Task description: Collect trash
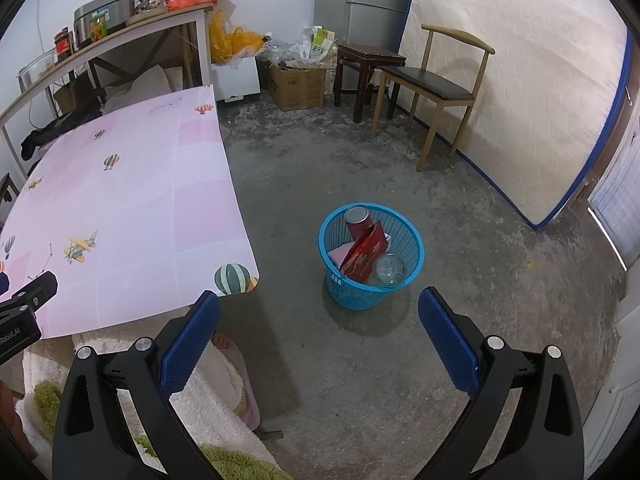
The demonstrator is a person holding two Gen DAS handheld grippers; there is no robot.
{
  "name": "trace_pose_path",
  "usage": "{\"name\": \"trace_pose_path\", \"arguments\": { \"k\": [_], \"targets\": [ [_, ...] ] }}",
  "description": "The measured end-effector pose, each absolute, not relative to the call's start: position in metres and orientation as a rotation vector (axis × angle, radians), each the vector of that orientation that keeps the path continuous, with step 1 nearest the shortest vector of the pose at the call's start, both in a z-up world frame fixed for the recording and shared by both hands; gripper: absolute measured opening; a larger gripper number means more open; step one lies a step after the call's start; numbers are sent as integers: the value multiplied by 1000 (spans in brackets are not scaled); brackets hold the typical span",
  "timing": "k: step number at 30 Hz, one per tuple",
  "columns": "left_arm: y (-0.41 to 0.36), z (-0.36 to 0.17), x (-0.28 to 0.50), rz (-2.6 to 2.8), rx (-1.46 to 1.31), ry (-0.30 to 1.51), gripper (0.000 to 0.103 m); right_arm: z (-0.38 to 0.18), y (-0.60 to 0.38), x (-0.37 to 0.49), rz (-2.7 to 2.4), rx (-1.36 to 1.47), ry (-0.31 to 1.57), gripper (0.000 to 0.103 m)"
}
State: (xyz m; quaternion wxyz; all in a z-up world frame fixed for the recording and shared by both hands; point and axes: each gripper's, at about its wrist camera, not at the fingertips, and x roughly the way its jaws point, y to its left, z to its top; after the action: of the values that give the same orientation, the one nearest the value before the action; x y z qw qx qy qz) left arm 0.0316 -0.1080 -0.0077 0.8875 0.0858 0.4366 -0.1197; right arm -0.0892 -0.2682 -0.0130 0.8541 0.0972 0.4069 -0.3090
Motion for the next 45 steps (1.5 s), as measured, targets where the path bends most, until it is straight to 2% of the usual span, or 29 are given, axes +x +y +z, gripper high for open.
{"name": "trace_pose_path", "arguments": {
  "k": [45],
  "targets": [
    [-107,-7,32,-255,181,908,94,-8,-264,-85,-651,197,849,97]
  ]
}}
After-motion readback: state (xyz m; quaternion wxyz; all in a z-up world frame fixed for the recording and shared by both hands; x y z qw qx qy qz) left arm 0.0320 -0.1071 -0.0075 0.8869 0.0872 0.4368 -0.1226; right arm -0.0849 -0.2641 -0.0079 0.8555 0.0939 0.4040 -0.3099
